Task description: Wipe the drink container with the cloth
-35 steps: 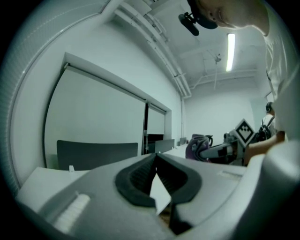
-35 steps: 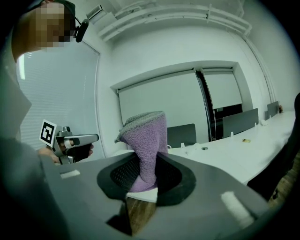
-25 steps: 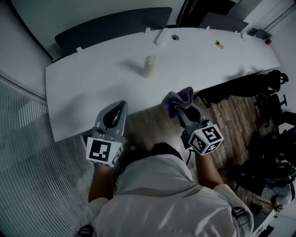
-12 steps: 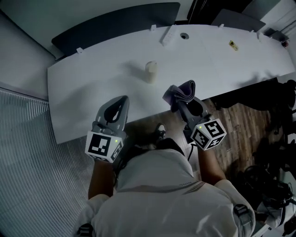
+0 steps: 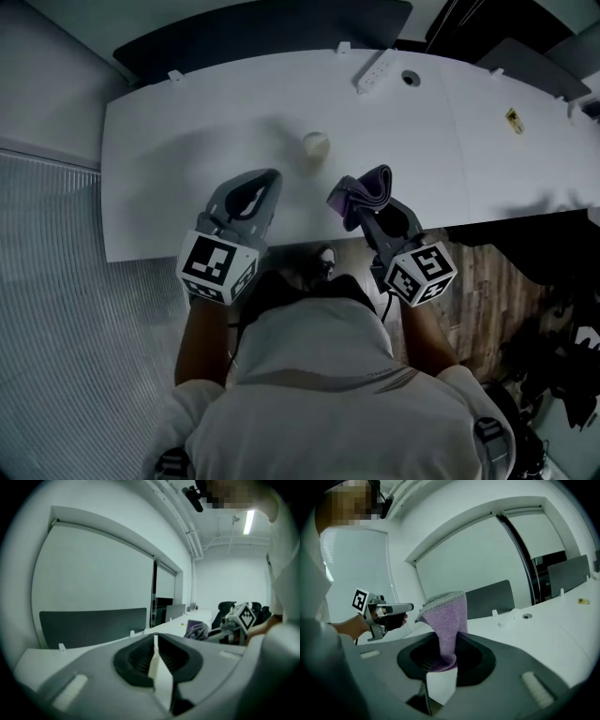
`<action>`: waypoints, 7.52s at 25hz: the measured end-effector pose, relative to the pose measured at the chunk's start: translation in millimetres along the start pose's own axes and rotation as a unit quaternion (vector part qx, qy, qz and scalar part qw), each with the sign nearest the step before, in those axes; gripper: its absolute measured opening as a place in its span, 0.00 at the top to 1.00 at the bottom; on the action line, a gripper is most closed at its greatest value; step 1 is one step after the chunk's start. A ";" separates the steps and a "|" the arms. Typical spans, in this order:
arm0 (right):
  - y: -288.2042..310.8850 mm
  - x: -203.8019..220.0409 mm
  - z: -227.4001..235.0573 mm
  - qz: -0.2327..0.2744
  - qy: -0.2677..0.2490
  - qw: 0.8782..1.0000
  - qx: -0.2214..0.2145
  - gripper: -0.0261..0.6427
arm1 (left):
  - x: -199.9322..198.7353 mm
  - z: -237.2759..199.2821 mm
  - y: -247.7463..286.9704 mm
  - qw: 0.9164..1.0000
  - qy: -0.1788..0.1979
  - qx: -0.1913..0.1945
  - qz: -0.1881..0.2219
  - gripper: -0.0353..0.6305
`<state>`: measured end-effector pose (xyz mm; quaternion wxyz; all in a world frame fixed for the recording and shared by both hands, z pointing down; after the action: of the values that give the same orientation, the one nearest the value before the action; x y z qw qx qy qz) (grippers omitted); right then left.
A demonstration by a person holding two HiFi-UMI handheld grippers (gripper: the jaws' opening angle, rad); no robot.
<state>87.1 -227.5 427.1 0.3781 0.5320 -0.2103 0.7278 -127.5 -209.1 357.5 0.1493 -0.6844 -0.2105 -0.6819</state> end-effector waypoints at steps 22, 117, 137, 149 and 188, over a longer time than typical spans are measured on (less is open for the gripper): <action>92.3 119.0 -20.5 -0.132 0.034 0.986 -0.098 0.82 | 75.6 -23.8 122.8 0.975 0.051 0.097 -0.193 0.79; 107.8 53.4 90.4 -0.098 0.012 0.993 0.068 0.80 | 89.2 -25.7 138.7 0.960 0.037 0.110 -0.257 0.85; 162.4 46.8 119.4 -0.057 0.325 0.943 -0.043 0.81 | 89.2 -26.4 135.8 0.961 0.037 0.105 -0.254 0.85; 182.1 104.8 135.2 -0.253 0.155 0.955 0.002 0.82 | 87.4 -30.4 136.7 0.961 0.036 0.106 -0.251 0.85; 286.7 71.4 102.6 -0.395 0.183 0.824 -0.362 0.82 | 91.8 -33.6 136.5 0.962 0.032 0.115 -0.246 0.84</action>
<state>-82.3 -456.2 556.8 0.8305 0.2513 -0.1570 0.4717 -91.4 -336.2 461.1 0.0617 -0.5679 -0.4444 -0.6901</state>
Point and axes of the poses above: the fingertips, and each gripper's own axes: y forward along the fingers, z to its right, x out of its underside, the point moved 6 cm from there along -y, backward along the fingers, and after that the axes turned 11 degrees about z, right-handed, at the moved point
